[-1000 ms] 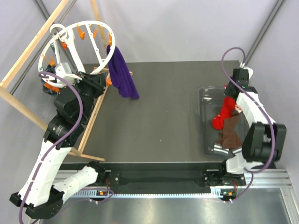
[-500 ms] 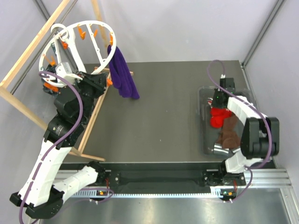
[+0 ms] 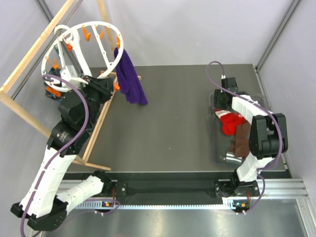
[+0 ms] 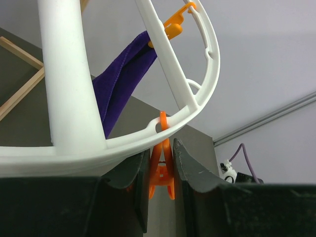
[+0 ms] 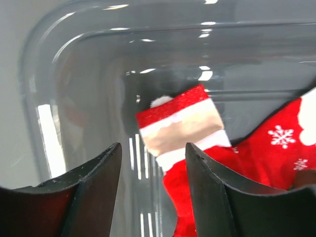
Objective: Clip the socks to the hanger
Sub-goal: Pick up the sock from the bin.
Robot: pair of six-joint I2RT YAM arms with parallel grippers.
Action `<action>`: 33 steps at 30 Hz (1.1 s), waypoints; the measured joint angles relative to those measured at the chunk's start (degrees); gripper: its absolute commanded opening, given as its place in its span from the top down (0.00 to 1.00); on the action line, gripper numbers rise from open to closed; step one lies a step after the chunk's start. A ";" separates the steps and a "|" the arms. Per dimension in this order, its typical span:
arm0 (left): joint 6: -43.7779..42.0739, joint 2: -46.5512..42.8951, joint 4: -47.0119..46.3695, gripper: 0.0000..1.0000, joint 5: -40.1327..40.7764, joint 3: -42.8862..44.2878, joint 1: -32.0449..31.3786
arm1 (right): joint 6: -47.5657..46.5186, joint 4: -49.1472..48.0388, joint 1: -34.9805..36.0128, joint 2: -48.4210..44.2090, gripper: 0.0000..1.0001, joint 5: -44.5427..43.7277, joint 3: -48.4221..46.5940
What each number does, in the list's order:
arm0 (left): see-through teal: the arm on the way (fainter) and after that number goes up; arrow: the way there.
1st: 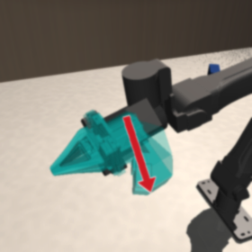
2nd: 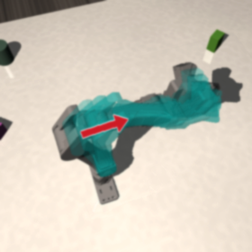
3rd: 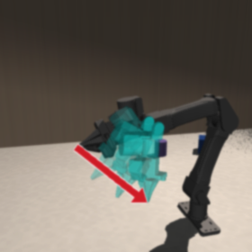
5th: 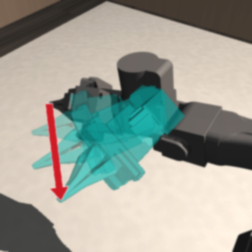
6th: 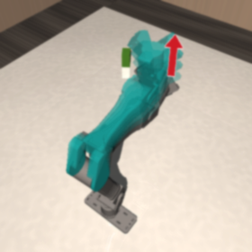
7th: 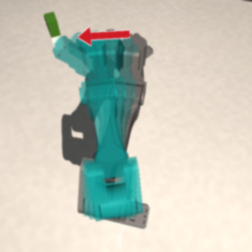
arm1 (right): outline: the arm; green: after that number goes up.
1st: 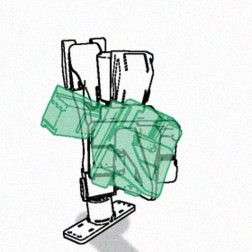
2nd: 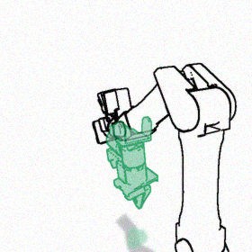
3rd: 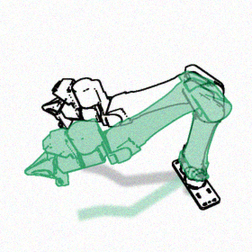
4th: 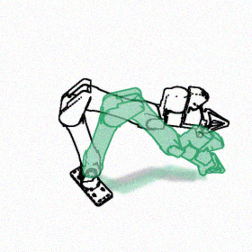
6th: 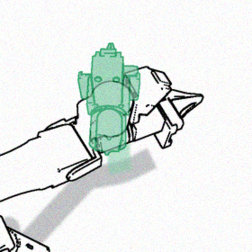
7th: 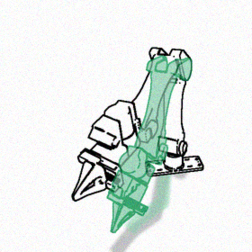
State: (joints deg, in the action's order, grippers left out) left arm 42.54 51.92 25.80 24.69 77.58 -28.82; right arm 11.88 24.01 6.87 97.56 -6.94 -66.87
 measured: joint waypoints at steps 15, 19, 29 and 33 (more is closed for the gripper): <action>0.61 0.37 0.24 1.00 0.00 0.00 0.02 | -0.76 0.33 0.15 6.05 0.52 -5.25 0.50; 0.66 0.37 0.33 1.00 0.00 0.00 0.07 | -0.33 -0.17 0.22 7.02 0.68 -6.05 0.50; 0.74 0.35 0.76 1.00 0.17 0.13 0.07 | 0.55 -0.70 0.79 5.84 0.96 -7.56 1.16; 0.79 0.35 0.90 1.00 0.13 0.46 0.07 | 0.61 2.27 0.76 0.28 1.00 -7.74 1.75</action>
State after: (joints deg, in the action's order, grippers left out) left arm 43.33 52.27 26.70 24.82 78.04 -28.75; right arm 12.49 26.28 7.64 97.84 -14.68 -65.12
